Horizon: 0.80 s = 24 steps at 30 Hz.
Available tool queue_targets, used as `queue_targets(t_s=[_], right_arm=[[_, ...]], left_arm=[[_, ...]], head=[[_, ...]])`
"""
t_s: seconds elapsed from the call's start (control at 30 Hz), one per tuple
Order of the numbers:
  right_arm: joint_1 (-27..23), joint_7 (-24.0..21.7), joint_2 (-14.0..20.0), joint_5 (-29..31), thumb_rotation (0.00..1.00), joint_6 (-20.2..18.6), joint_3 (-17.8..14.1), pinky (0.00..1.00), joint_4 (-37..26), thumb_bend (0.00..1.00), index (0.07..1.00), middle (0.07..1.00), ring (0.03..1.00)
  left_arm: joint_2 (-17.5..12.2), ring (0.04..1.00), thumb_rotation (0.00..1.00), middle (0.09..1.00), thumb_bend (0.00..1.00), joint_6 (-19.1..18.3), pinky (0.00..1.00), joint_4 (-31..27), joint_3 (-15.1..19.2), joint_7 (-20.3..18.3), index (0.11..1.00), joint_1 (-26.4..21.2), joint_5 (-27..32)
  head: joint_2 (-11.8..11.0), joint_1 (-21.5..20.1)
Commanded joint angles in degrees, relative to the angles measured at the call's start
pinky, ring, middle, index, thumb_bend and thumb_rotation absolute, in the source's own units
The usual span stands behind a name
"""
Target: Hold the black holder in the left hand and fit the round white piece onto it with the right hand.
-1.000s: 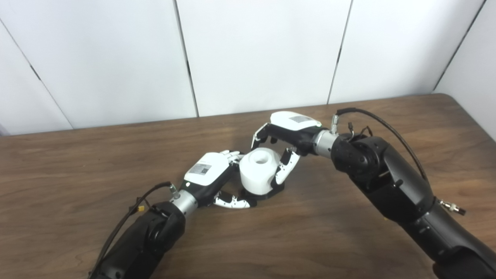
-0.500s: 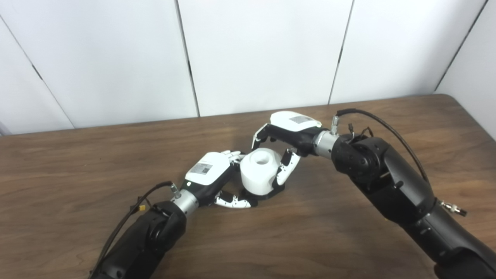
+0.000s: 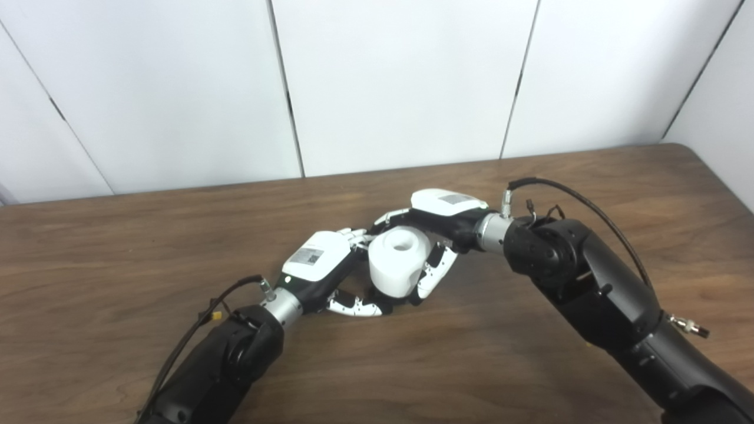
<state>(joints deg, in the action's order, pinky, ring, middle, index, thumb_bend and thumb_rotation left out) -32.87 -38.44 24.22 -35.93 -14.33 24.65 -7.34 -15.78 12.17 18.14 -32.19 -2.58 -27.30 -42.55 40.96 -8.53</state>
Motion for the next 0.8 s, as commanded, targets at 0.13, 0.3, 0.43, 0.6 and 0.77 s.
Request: queue_targets(t_s=[0.13,0.3,0.43,0.6,0.77], right_arm=[[-2.17,0.90,0.11,0.53,0.24,0.35,-1.66,0.67,-1.92,0.90,0.943,0.818,0.780],[-2.15,0.99,0.05,0.67,0.23,0.14,-2.20,0.69,-2.27,0.90,0.944,0.832,0.803],[-2.04,1.30,-0.06,1.14,0.23,-0.50,-3.26,0.72,-2.92,0.91,0.962,0.837,0.826],[-3.04,0.40,0.71,1.34,0.26,-2.37,-5.09,0.73,-4.98,0.94,0.999,0.863,0.840],[-5.42,-3.05,2.90,2.03,0.27,-5.69,-6.55,0.59,-7.44,1.00,1.000,0.898,0.770]], left_arm=[[-0.35,0.909,0.07,0.862,0.52,0.27,0.92,1.33,-1.57,-2.75,0.482,0.46,-1.81],[-0.44,0.906,0.07,0.860,0.52,0.60,0.93,1.61,-1.68,-2.38,0.482,0.44,-2.06],[-0.48,0.907,0.07,0.862,0.52,-0.39,0.93,1.06,-1.71,-3.39,0.482,0.54,-2.21],[-0.64,0.905,0.07,0.862,0.52,-0.17,0.92,0.99,-1.73,-3.41,0.483,0.51,-2.08],[-0.67,0.903,0.07,0.863,0.52,0.32,0.92,1.56,-1.66,-3.09,0.482,0.35,-1.90]], head=[[0.23,-0.10],[0.27,-0.12],[0.24,-0.25],[0.24,-0.28],[0.27,-0.33]])
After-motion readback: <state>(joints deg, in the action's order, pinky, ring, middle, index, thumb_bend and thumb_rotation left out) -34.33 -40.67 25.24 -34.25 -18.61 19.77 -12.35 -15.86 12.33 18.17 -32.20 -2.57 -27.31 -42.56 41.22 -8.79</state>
